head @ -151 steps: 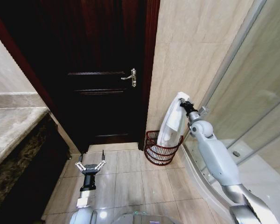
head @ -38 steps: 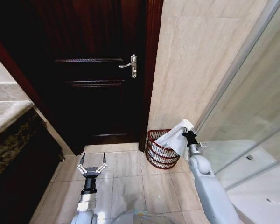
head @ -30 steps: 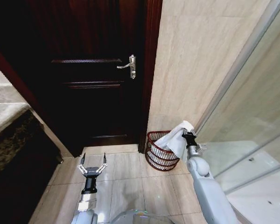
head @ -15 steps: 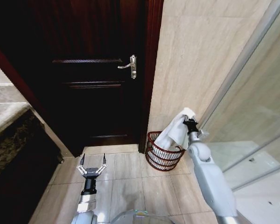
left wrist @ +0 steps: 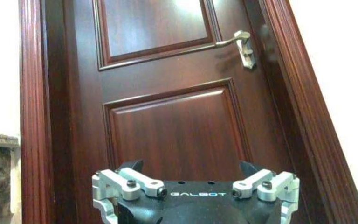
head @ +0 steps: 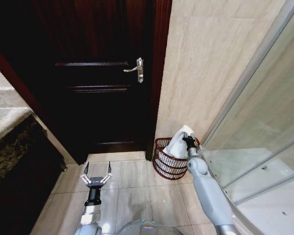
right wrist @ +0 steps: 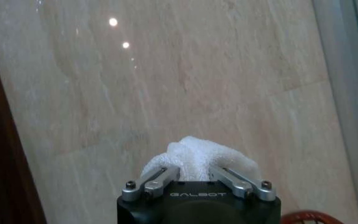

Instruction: Discard the used towel into the hamper.

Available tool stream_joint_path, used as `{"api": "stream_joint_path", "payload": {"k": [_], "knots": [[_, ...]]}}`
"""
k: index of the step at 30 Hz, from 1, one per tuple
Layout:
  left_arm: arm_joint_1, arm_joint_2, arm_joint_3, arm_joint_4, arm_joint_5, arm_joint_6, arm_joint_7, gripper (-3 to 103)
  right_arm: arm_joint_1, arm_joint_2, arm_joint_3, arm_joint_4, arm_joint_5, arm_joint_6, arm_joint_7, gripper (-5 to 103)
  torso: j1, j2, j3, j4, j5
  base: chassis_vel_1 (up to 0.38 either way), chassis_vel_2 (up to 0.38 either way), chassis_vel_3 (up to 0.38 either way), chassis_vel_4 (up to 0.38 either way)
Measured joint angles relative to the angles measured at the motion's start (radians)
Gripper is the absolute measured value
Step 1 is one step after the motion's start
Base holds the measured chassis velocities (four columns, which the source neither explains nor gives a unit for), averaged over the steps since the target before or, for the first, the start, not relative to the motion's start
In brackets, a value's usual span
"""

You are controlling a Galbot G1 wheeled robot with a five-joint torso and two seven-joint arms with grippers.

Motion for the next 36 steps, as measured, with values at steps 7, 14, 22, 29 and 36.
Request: {"api": "stream_joint_path", "payload": {"k": [7, 14, 22, 29, 36], "knots": [[0.002, 0.000, 0.001, 0.008, 0.000, -0.013, -0.003, 100, -0.050, -0.062, -0.001, 0.063, 0.030, -0.075, 0.020, 8, 0.000, 0.000, 0.000, 0.0000, 0.0000, 0.000, 0.000, 0.000, 0.000], [0.018, 0.000, 0.002, -0.004, 0.001, -0.021, -0.004, 100, -0.091, -0.164, -0.005, 0.186, 0.196, -0.334, 0.063, 8, 0.000, 0.000, 0.000, 0.0001, -0.0002, 0.000, 0.000, 0.000, 0.000], [0.033, 0.000, 0.002, -0.043, 0.011, -0.015, -0.002, 100, -0.120, -0.241, 0.012, 0.262, 0.376, -0.629, 0.110, 8, 0.000, 0.000, 0.000, 0.0000, 0.0001, 0.000, 0.000, 0.000, 0.000], [0.036, 0.000, 0.005, -0.056, 0.020, -0.009, -0.001, 100, -0.063, -0.235, -0.006, 0.197, 0.413, -0.753, 0.080, 8, 0.000, 0.000, 0.000, -0.0001, -0.0001, 0.000, 0.000, 0.000, 0.000], [0.041, 0.000, 0.002, -0.054, 0.023, -0.011, -0.002, 100, 0.051, -0.214, -0.076, 0.080, 0.425, -0.831, 0.065, 8, 0.000, 0.000, 0.000, 0.0001, 0.0001, 0.000, 0.000, 0.000, 0.000]]}}
